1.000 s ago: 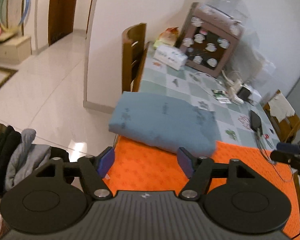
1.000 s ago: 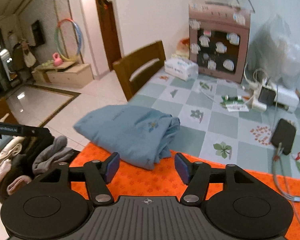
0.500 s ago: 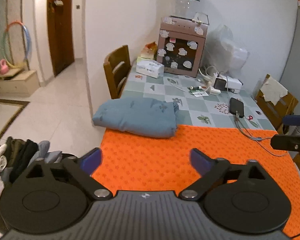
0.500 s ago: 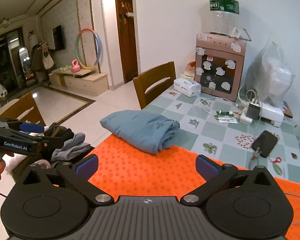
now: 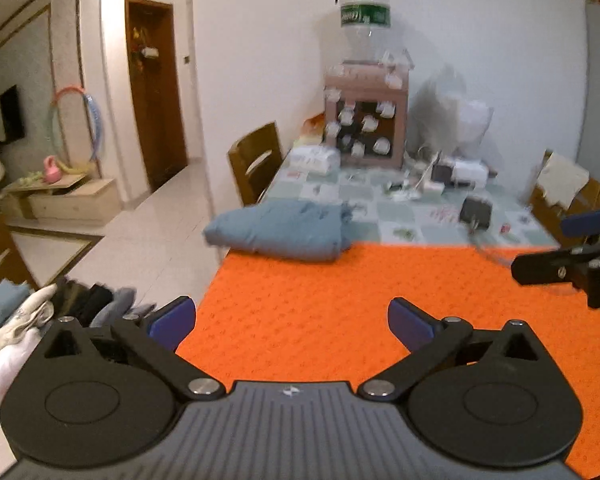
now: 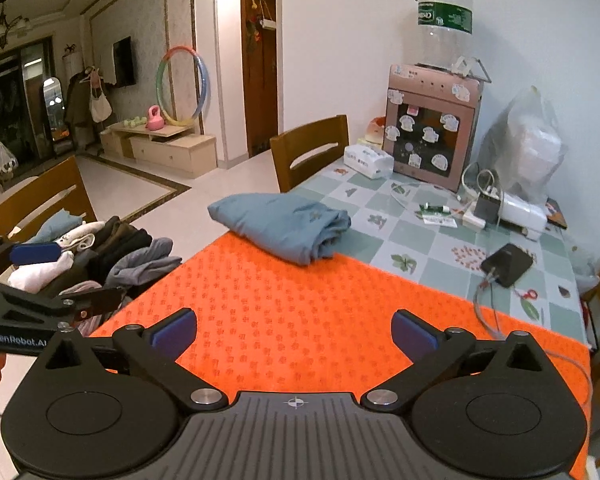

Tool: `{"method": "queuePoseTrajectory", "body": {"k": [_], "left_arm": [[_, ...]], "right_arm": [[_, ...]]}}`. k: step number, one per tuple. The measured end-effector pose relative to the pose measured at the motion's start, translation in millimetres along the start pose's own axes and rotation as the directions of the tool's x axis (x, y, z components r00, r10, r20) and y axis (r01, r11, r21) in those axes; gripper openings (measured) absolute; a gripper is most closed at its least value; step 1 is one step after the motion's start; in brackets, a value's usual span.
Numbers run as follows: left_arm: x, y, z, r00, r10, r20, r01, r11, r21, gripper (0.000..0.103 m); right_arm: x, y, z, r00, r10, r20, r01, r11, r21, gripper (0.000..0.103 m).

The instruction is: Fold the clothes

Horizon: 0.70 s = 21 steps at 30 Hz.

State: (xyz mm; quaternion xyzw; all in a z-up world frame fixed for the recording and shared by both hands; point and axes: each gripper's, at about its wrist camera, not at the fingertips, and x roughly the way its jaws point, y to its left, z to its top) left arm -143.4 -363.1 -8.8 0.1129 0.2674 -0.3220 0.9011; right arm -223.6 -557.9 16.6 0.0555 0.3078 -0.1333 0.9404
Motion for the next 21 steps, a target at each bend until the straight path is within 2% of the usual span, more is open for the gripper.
{"method": "queuePoseTrajectory", "body": {"k": [3, 7, 15, 21], "left_arm": [[1, 1, -10, 0.998, -0.008, -0.070, 0.004, 0.998, -0.064, 0.103], [0, 10, -20, 0.995, 0.017, -0.097, -0.028, 0.993, -0.118, 0.103], [-3, 10, -32, 0.986, 0.080, -0.149, -0.097, 0.989, -0.112, 0.103], [1, 10, -35, 0.981, 0.079, -0.179, -0.101, 0.988, -0.118, 0.103]], "right_arm": [[0, 2, -13, 1.000, -0.008, -0.012, 0.009, 0.999, 0.037, 0.103], [2, 4, -30, 0.999, -0.007, -0.031, 0.009, 0.998, 0.067, 0.103], [0, 3, -59, 0.999, -0.024, -0.021, 0.027, 0.992, 0.127, 0.103], [-1, 9, -68, 0.999, -0.038, 0.009, 0.037, 0.996, 0.083, 0.103]]}}
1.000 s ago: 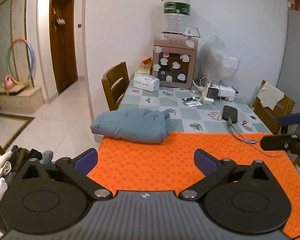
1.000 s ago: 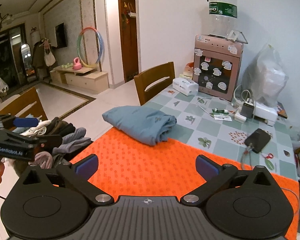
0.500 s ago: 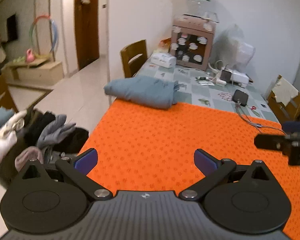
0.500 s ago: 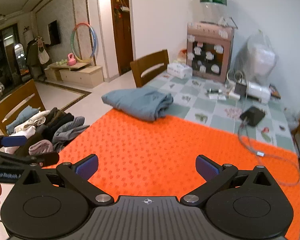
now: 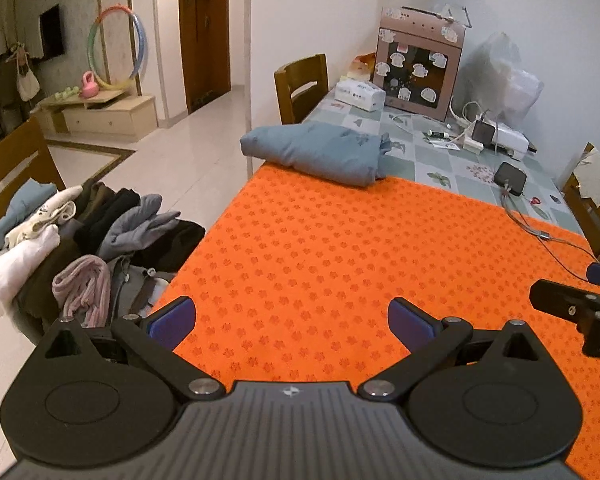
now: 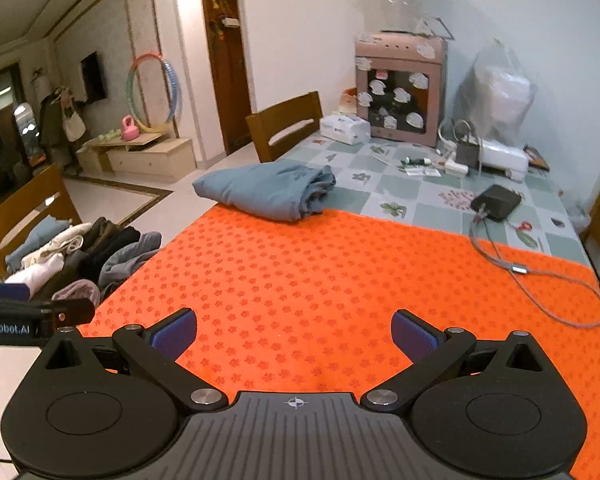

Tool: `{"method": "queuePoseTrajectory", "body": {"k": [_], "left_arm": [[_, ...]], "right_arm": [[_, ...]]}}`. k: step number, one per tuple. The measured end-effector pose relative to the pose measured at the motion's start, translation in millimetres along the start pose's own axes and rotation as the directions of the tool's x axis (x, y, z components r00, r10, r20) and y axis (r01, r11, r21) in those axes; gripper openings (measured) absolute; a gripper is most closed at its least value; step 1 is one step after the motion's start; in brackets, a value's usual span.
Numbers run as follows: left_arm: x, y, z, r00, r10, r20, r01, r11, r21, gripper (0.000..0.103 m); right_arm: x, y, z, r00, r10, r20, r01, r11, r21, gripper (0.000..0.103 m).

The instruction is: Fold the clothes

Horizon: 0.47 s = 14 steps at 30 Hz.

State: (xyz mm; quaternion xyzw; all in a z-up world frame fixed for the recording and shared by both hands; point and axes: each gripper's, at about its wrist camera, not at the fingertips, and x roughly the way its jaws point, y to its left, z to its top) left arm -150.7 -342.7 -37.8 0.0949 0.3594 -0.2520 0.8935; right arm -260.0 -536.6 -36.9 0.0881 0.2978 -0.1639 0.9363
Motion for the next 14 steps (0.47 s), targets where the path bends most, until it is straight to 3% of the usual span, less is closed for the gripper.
{"method": "queuePoseTrajectory", "body": {"k": [4, 14], "left_arm": [[0, -4, 0, 1.000, 0.013, -0.005, -0.013, 1.000, 0.018, 0.103], [5, -9, -4, 0.999, 0.025, -0.035, -0.024, 0.999, 0.029, 0.103]], "right_arm": [[-1, 0, -6, 0.999, 0.010, 0.034, -0.011, 1.000, 0.006, 0.103], [9, 3, -9, 0.998, 0.051, -0.044, -0.051, 0.999, -0.007, 0.103]]}}
